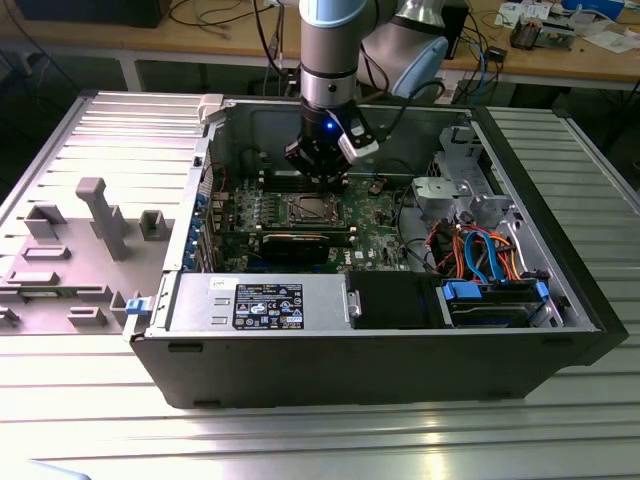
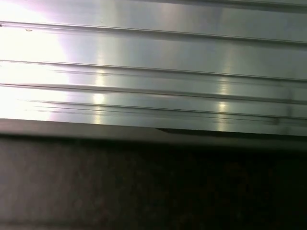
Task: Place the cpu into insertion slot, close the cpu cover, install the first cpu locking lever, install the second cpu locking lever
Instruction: 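Install the first cpu locking lever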
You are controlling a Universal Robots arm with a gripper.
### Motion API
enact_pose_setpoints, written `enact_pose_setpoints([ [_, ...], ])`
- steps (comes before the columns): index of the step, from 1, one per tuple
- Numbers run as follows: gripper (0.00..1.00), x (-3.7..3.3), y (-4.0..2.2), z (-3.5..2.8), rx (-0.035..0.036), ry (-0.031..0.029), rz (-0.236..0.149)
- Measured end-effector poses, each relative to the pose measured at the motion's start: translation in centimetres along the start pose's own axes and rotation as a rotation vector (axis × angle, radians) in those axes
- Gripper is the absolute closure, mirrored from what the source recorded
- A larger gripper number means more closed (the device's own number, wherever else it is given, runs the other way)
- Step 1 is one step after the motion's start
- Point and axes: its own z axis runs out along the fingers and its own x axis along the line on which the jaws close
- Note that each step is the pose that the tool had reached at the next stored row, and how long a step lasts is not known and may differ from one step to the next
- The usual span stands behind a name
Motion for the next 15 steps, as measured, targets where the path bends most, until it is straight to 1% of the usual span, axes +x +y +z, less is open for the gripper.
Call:
enact_pose_setpoints([
  [1,0.89,0.0,0.01,0.04,0.0053,0.0005,0.0],
  [3,0.89,-0.01,0.05,0.11,0.0124,0.0008,0.0],
  [5,0.89,-0.02,0.1,0.2,0.0177,0.0013,-0.001],
  [7,0.89,-0.03,0.13,0.28,0.0184,0.0015,-0.001],
  [8,0.89,-0.03,0.12,0.3,0.0166,0.0013,-0.001],
  [10,0.89,-0.04,0.14,0.36,-0.0154,-0.0012,0.0],
  [11,0.89,-0.04,0.14,0.35,-0.0206,-0.0013,0.001],
  [12,0.89,-0.04,0.15,0.32,-0.0214,-0.0016,0.001],
  [13,0.89,-0.05,0.16,0.11,-0.0221,-0.0019,0.001],
  [15,0.89,-0.06,0.14,-0.33,-0.021,-0.0013,0.001],
])
